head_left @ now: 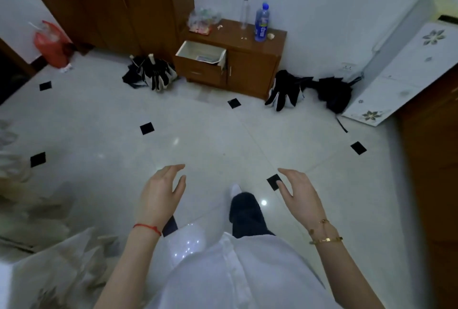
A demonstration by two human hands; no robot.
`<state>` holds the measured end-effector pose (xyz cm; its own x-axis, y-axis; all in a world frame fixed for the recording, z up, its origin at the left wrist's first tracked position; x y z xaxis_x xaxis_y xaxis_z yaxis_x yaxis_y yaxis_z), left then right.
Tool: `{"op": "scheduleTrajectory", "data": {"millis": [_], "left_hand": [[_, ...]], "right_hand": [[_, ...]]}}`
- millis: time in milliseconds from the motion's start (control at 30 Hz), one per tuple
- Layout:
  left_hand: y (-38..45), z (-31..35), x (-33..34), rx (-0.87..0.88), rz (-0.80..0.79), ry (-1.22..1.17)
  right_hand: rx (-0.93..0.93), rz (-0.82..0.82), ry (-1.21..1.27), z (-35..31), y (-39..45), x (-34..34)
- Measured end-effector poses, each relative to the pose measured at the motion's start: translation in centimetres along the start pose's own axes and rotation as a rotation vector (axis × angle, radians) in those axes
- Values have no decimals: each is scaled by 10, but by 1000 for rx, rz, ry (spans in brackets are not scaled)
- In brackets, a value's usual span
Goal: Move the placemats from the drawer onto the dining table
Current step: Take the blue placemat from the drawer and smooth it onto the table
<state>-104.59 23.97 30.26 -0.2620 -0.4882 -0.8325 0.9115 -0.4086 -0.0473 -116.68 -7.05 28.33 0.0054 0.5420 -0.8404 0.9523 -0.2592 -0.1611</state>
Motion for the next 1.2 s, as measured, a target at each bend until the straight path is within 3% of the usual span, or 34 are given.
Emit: {"op": "scheduleTrajectory", "data": {"millis": [267,500,733,933,1200], "left_hand": [[183,-45,-27,-79,52,18],[347,-83,-94,-159,152,21],[466,-146,-117,-258,143,-18],[605,-196,-149,-172,90,-5],[818,-219,-212,122,25,78]], "right_hand": [[-71,-34,-14,-24,217,-3],[-220,-56,-56,-98,439,-35],[-275,-131,-67,-151,589,-13],[-190,-104,-28,-177,702,13],[-35,73,64,-223,839,-9]]}}
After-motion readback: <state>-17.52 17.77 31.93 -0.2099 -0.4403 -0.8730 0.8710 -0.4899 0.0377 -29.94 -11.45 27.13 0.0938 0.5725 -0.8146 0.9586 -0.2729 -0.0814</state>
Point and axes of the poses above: each hand's wrist, its own y-axis towards the middle knuckle, its own x-axis out of the palm, z = x × y, the point moved 7 cm from there along y, towards the middle knuckle, and after that the axes turned 9 degrees about -z, right-handed, at the moved point
